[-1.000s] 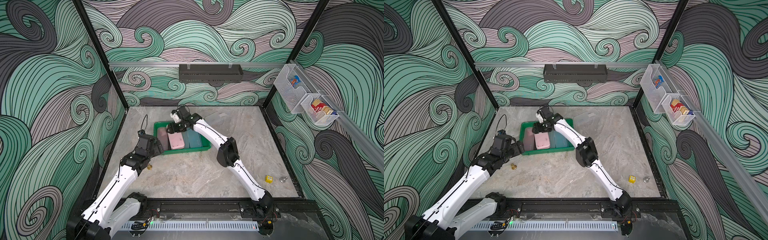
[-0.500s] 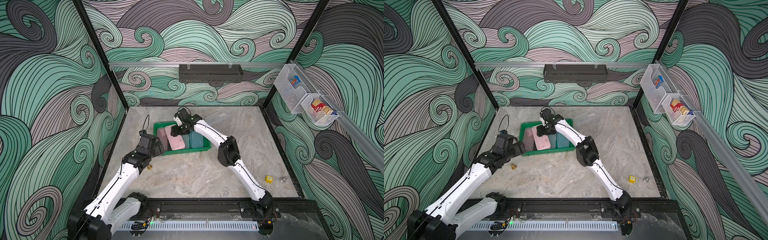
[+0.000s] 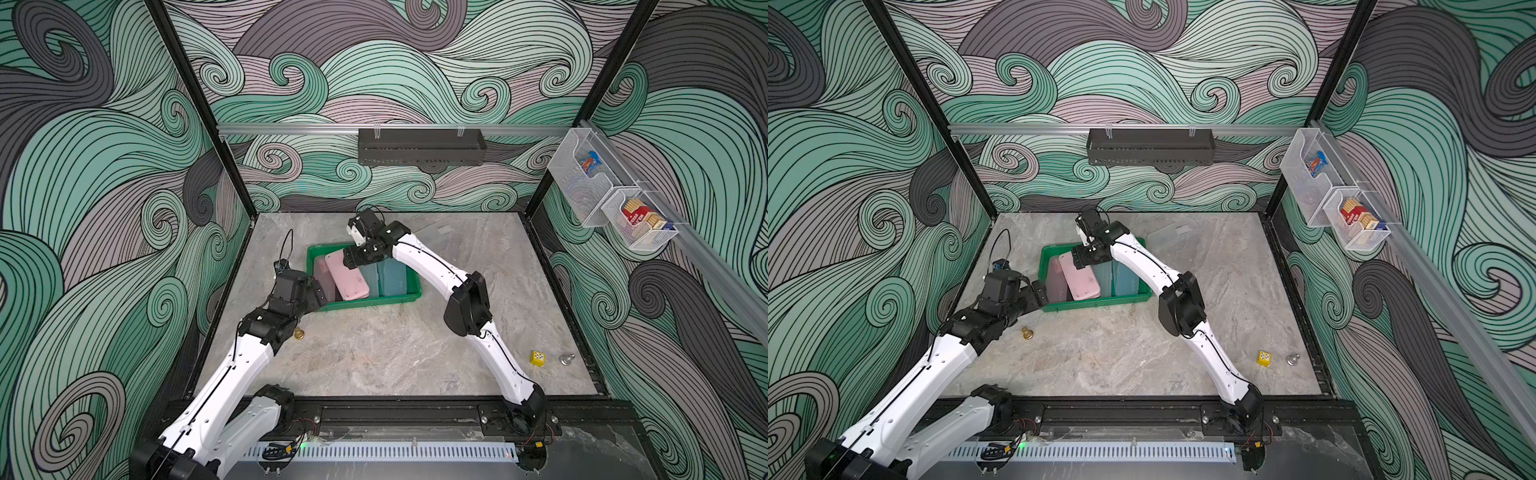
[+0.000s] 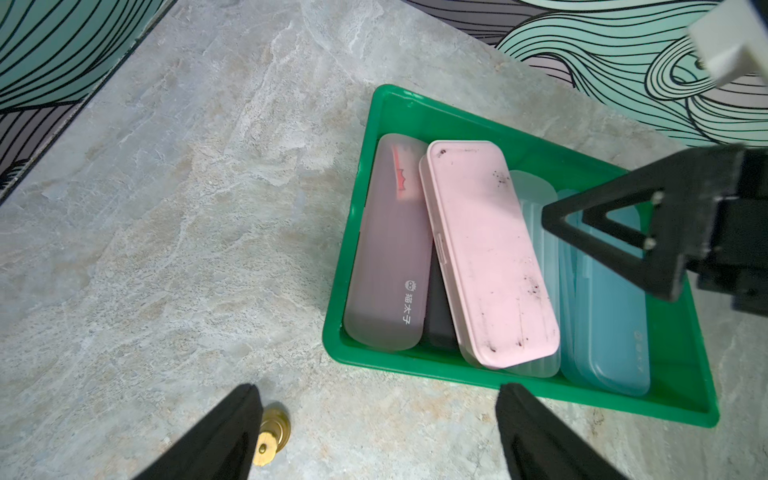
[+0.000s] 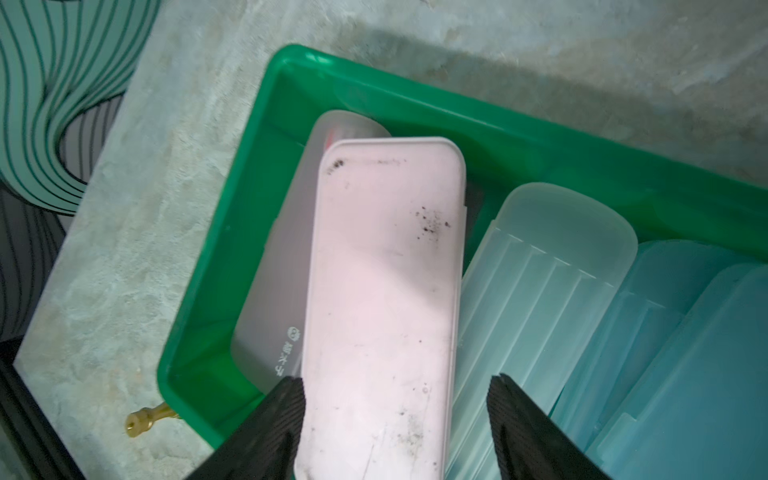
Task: Put the pencil case into the storage box
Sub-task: Adjust the pencil case in the storage box.
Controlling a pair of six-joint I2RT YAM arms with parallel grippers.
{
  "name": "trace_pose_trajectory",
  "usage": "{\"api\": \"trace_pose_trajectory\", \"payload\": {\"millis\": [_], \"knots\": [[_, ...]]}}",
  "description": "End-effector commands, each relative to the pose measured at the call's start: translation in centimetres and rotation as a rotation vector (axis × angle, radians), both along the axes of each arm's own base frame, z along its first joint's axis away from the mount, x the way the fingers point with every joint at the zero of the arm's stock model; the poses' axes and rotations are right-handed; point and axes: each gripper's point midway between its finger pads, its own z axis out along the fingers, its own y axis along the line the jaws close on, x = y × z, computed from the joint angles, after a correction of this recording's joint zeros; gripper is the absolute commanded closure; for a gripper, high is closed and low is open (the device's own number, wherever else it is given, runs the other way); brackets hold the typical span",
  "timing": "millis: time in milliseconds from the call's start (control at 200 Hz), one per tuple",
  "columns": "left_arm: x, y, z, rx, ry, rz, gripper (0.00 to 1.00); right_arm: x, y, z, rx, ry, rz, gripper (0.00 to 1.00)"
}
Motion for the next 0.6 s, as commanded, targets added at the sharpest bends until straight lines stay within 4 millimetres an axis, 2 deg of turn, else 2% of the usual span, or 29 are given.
{"api": "trace_pose_trajectory", "payload": {"millis": [0,135,325,470,595], "knots": [[-0.1,1.1,1.4,0.016,-0.016,0.053,0.08,-2.0,3.1,1.2,0.054,-0.018,0.094,0.39],[-0.5,1.4,1.5,0.017,-0.02,0.066,0.08,-3.4,6.4,0.2,0.12,0.009,0.163,0.39],[-1.0,1.8,2.0,0.018,-0.037,0.075,0.08,-4.3,8.7,-2.6,0.151,0.045,0.184,0.39],[-1.0,1.6,1.4,0.017,-0.018,0.068,0.08,-4.7,9.4,-4.5,0.138,0.056,0.183,0.39],[-1.0,1.6,1.1,0.017,-0.016,0.066,0.08,-4.2,8.5,-5.9,0.075,0.035,0.141,0.39]]}}
